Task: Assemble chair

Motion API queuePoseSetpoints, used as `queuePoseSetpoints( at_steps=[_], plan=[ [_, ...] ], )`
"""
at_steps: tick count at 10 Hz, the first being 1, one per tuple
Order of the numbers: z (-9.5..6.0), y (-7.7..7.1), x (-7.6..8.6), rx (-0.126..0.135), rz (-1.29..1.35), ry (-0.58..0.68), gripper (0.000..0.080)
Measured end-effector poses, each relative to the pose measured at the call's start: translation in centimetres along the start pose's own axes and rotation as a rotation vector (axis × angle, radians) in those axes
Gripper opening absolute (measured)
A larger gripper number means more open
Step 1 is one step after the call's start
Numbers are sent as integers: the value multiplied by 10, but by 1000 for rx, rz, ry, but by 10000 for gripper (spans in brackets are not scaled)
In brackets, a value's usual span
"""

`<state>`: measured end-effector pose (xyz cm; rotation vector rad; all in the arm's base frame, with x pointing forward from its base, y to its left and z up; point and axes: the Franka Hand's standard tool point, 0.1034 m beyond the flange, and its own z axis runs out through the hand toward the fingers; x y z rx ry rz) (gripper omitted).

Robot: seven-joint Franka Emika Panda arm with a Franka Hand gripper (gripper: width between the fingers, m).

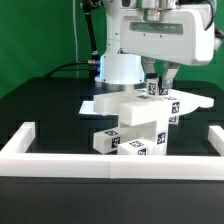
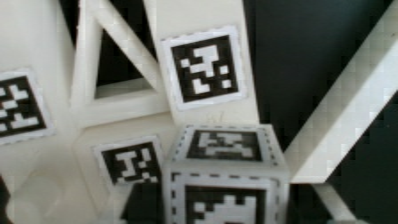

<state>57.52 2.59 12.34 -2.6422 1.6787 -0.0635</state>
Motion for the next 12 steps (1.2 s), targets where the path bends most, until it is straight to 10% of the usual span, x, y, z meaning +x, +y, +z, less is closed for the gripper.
queuePoseSetpoints(
  at_steps=[12],
  plan=[
    [1, -4, -8, 9, 683, -34, 284]
  ],
)
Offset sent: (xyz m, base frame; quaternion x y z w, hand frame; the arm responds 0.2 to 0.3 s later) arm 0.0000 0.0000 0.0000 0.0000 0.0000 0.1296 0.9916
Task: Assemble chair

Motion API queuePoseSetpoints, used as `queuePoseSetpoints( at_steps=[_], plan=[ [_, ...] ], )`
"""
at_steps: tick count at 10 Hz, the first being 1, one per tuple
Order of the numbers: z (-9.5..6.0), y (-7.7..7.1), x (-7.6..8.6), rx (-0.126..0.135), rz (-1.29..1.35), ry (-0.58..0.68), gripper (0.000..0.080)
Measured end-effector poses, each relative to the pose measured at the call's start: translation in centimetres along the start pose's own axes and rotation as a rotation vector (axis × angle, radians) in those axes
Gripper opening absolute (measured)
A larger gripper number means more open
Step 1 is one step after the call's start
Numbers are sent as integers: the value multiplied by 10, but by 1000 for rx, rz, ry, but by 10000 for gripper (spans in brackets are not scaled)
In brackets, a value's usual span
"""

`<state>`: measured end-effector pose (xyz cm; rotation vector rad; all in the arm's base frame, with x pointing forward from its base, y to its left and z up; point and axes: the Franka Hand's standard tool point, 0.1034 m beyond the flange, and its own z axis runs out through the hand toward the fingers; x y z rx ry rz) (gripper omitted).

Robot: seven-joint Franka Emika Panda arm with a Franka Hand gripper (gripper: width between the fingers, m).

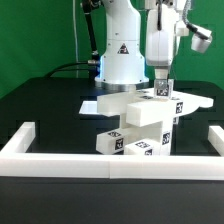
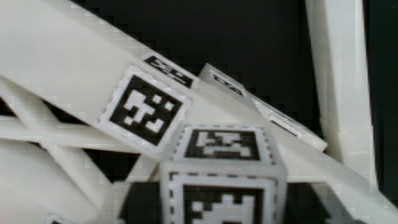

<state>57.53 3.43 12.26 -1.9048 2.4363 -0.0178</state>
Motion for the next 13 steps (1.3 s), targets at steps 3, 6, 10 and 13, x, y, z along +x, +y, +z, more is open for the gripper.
queuePoseSetpoints(
  at_steps=[3, 6, 10, 13],
  plan=[
    [-1, -1, -1, -3, -148, 7, 556],
    [-2, -2, -4, -1, -476, 15, 645],
    [0, -1, -7, -2, -912, 20, 648],
    [0, -2, -4, -13, -1251, 32, 648]
  ],
)
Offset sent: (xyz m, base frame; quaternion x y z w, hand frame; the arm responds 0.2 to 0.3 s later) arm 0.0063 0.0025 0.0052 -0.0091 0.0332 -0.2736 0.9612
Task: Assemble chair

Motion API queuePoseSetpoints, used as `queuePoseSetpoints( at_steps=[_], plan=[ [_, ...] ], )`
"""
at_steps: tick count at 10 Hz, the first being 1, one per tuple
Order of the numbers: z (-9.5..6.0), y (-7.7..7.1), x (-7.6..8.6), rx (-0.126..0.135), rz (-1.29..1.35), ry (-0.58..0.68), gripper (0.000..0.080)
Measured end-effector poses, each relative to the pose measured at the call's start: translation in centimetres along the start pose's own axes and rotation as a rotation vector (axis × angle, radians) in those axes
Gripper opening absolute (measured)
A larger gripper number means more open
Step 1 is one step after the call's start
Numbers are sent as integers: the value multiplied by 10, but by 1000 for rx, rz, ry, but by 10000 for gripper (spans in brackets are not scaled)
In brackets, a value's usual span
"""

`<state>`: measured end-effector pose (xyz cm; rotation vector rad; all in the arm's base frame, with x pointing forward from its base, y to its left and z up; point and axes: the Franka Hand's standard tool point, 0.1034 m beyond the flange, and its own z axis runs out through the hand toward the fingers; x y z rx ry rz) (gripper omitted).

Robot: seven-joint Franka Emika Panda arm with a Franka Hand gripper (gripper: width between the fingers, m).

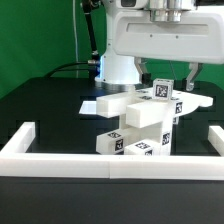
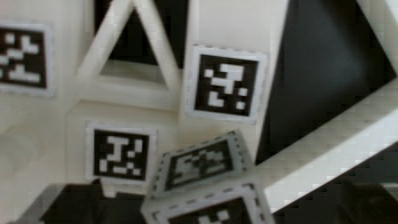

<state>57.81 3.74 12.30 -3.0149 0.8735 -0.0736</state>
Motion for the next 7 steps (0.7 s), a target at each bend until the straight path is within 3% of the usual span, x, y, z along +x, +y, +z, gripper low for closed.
queuePoseSetpoints(
  at_steps=[1, 5, 7],
  plan=[
    [0, 2, 1, -8, -154, 3, 648],
    [0, 4, 3, -18, -360, 4, 648],
    [0, 4, 3, -17, -319, 4, 364]
  ],
)
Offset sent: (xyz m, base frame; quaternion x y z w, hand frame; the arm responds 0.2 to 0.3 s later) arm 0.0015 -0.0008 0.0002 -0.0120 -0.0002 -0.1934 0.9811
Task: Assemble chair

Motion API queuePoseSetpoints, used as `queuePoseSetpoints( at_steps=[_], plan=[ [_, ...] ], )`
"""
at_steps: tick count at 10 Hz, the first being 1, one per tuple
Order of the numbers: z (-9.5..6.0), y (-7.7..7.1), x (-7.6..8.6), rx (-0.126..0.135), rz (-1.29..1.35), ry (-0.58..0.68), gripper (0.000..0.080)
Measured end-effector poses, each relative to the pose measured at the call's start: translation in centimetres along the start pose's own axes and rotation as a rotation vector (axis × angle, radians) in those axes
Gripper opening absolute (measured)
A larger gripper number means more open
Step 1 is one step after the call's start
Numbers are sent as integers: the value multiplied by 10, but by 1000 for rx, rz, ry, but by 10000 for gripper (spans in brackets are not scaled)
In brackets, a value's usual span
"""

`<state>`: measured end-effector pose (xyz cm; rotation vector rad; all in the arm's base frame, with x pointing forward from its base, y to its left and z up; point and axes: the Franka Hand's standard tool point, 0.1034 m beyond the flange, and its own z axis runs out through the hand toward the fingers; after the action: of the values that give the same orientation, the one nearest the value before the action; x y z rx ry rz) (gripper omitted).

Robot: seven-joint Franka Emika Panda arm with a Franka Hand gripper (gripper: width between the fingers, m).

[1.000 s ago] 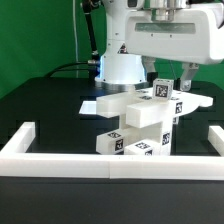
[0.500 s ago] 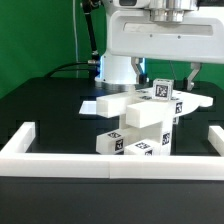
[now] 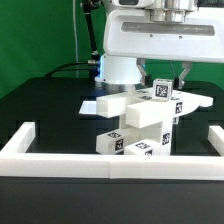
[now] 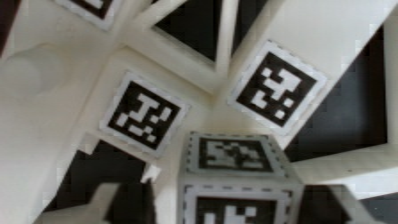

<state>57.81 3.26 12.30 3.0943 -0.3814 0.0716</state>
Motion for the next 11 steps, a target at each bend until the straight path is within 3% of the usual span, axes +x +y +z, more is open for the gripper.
queuePoseSetpoints(
  at_steps=[1, 11],
  plan=[
    [0, 0, 0, 0, -1, 0, 282],
    [1, -2, -1, 4, 704, -3, 284]
  ],
)
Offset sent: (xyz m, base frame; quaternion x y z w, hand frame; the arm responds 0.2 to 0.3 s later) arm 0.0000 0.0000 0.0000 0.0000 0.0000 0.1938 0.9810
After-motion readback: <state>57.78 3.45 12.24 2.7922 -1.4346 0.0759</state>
